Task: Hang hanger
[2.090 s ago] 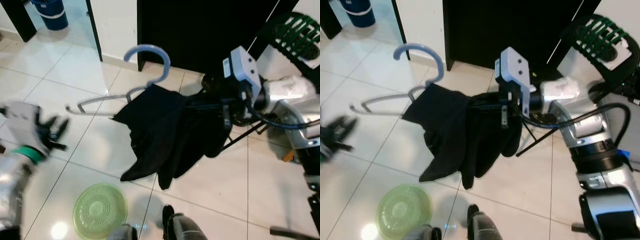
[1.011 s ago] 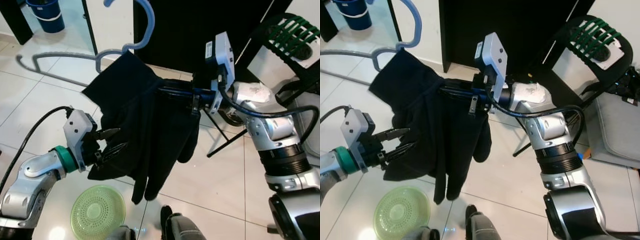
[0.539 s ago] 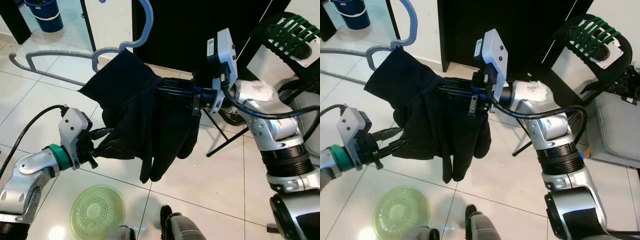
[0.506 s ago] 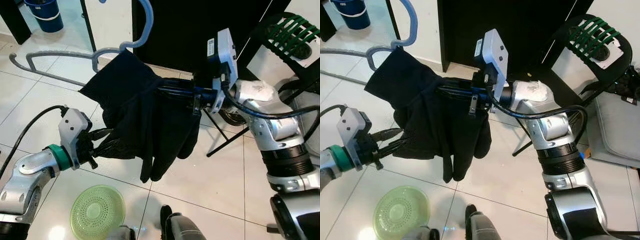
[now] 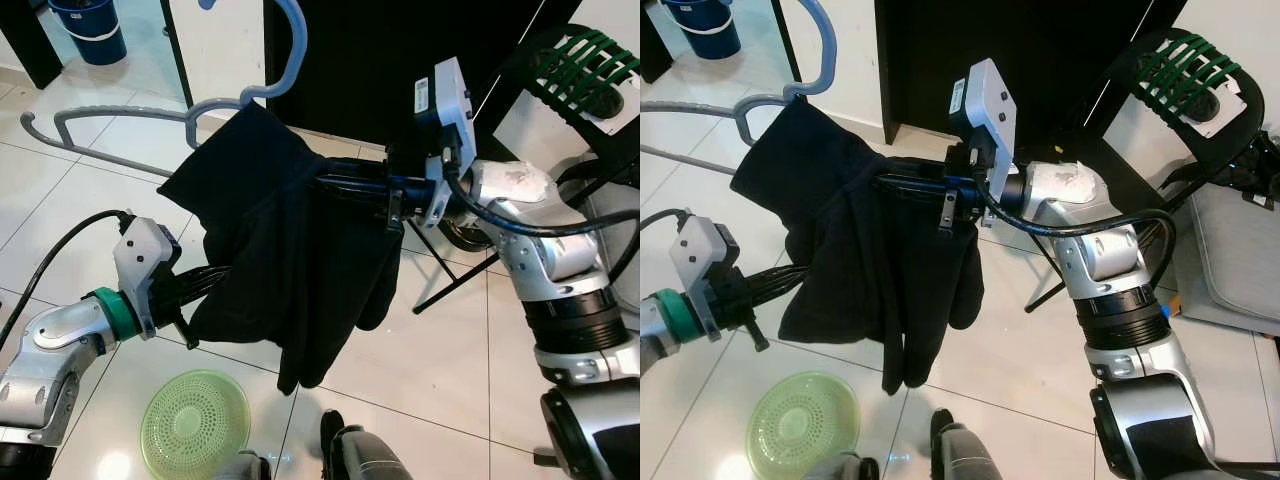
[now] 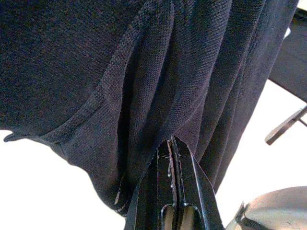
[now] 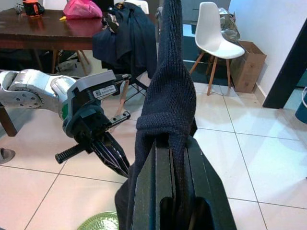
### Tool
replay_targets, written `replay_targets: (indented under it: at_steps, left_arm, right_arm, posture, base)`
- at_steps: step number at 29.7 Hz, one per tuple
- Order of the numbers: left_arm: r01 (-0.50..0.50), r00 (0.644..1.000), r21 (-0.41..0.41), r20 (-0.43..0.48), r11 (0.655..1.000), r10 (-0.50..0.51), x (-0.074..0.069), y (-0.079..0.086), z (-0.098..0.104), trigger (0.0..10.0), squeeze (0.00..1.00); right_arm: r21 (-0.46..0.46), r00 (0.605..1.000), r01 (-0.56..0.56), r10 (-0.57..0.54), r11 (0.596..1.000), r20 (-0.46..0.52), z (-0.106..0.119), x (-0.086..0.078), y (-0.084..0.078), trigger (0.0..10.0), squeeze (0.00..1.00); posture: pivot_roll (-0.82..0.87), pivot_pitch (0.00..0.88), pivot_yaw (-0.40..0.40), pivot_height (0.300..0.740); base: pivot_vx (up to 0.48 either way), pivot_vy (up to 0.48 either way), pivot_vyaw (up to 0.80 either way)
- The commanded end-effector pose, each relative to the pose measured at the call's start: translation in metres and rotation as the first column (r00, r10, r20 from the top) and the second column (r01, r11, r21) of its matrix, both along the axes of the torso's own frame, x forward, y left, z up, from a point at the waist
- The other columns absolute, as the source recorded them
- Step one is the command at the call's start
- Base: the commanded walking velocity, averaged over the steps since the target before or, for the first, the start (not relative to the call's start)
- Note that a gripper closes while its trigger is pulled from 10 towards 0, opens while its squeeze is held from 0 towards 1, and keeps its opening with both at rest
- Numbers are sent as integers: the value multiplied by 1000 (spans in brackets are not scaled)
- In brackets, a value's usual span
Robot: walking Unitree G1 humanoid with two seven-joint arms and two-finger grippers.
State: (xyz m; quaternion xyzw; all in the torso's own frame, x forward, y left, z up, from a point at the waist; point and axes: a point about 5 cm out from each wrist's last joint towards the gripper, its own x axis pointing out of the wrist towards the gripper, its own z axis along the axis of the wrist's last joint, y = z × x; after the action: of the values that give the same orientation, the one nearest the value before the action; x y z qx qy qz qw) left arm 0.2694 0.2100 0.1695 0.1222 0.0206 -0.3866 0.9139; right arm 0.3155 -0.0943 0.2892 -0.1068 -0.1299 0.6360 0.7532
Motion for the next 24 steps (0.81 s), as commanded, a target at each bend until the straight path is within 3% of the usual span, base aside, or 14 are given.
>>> replay_targets:
  at_steps: [1,5,6,10,12,14,21,24]
  left_arm:
    - [20,1000,5,-18,1000,-20,-2,1,-3,0,0]
    - [54,999,25,-7,998,-54,-6,0,3,0,0]
    - [73,997,24,-15,997,-72,-9,0,5,10000,1000]
    - [86,996,23,-23,996,-85,-11,-1,6,10000,1000]
    - [157,987,36,-50,987,-156,-19,-3,8,10000,1000]
    - [165,985,38,-51,986,-163,-20,-3,9,10000,1000]
    - [145,989,55,-38,988,-143,-14,1,10,10000,1000]
    - [122,993,65,-19,990,-121,-4,-3,7,10000,1000]
  right_arm:
    - [29,999,-10,9,1000,42,12,-3,-5,10000,0]
    - [26,999,-1,0,1000,44,12,-3,-6,10000,0]
    - [26,999,-2,0,1000,44,11,-2,-6,10000,0]
    - [26,999,-2,1,1000,44,11,-2,-6,10000,0]
    - [26,999,-5,4,1000,43,11,-2,-5,10000,0]
    - [25,999,-7,6,1000,42,11,-2,-6,10000,0]
    - [26,999,-21,20,999,42,12,-4,-5,10000,0]
    - [29,998,-40,39,999,41,15,-6,-4,10000,0]
  posture:
    - [-37,125,-3,740]
    - [-37,124,-2,740]
    - [-34,123,-2,740]
    - [-34,123,-2,740]
    - [-32,123,-3,740]
    - [-31,123,-5,740]
    - [-33,122,-7,740]
    - [-39,119,-7,740]
  base:
    - [0,0,0]
    - [0,0,0]
    - [0,0,0]
    - [0,0,0]
    - [0,0,0]
    - [0,0,0]
    - [0,0,0]
    - [0,0,0]
